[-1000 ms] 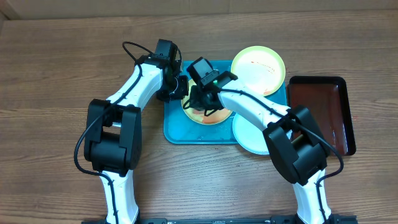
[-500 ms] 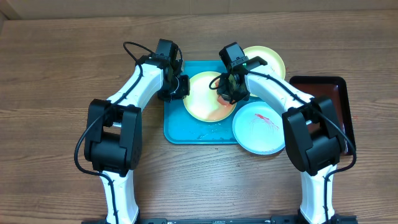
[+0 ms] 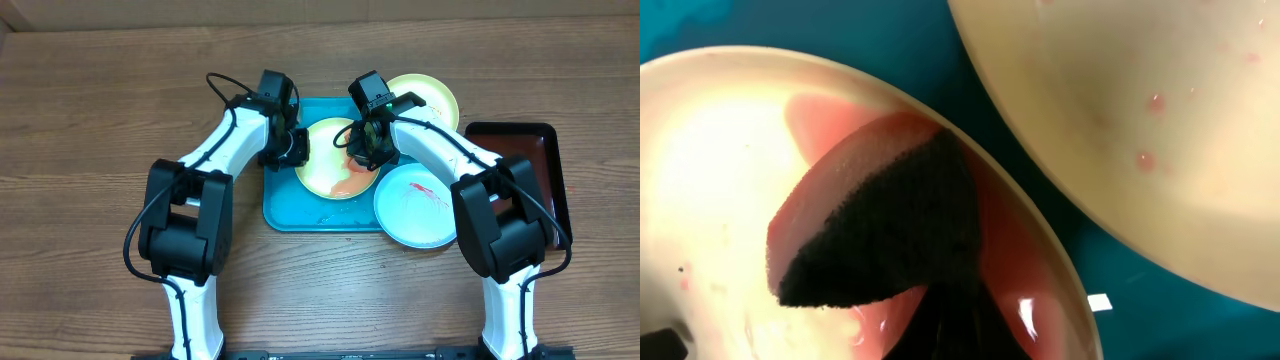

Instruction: Clean dirty plates on tray and stack at the side

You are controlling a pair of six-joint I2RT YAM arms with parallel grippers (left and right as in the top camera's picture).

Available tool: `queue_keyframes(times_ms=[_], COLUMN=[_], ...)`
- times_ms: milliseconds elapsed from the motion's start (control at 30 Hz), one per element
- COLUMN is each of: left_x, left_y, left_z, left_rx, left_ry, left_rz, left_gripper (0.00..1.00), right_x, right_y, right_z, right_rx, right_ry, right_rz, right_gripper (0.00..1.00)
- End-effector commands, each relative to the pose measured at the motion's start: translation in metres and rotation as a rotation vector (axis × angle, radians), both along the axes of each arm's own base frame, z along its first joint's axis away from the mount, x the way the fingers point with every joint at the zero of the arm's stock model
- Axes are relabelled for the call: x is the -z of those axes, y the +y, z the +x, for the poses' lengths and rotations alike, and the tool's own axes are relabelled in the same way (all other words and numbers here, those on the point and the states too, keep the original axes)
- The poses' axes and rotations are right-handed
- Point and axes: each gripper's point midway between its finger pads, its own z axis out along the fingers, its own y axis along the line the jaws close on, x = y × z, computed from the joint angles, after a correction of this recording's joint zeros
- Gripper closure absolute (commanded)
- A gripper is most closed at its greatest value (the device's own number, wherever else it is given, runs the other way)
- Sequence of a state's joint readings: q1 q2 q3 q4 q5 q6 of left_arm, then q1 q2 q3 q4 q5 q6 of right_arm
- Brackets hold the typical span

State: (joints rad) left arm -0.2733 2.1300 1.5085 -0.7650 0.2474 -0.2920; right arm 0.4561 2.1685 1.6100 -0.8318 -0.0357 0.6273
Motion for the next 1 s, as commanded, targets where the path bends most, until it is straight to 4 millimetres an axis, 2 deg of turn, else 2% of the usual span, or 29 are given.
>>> queue_keyframes(times_ms=[0,133,333,433,567,733,867,967], left_x=[0.015,0.016,0.010,-0.003,-0.029,-0.063,-0.079,-0.088], left_y=[-0.001,0.002,0.001,-0.001,0.005,0.018,0.024,0.031], left_z=[-0.016,-0.015,0.003,0.014,0.032,0.049,0.056,0.059], left_rx=[0.007,0.001,-0.008,-0.006,-0.014,-0.005,-0.005,-0.003], left_ry=[0.057,0.052,-0.010,-0.043,-0.094,-0.156,-0.184,-0.199], left_rz=[0.006,0.008,-0.009,-0.015,0.021,0.113,0.157,0.200], left_gripper=[0.82,0.96,0.96,0.96,0.96,0.96,0.96,0.96], right_x=[0.005,0.005,0.004,-0.008,-0.050,-0.112,-0.157,-0.181], right_y=[0.007,0.007,0.007,0.014,0.024,0.019,-0.001,-0.028], right_z=[-0.009,-0.009,-0.009,-0.005,0.000,-0.004,-0.011,-0.015], right_rx=[-0.024,-0.024,-0.025,-0.060,-0.090,-0.094,-0.063,-0.013], right_ry=[0.025,0.025,0.025,0.005,-0.057,-0.144,-0.214,-0.256], right_rz=[0.007,0.007,0.007,0.039,0.109,0.155,0.152,0.112], right_gripper=[0.96,0.96,0.96,0.96,0.96,0.96,0.96,0.96])
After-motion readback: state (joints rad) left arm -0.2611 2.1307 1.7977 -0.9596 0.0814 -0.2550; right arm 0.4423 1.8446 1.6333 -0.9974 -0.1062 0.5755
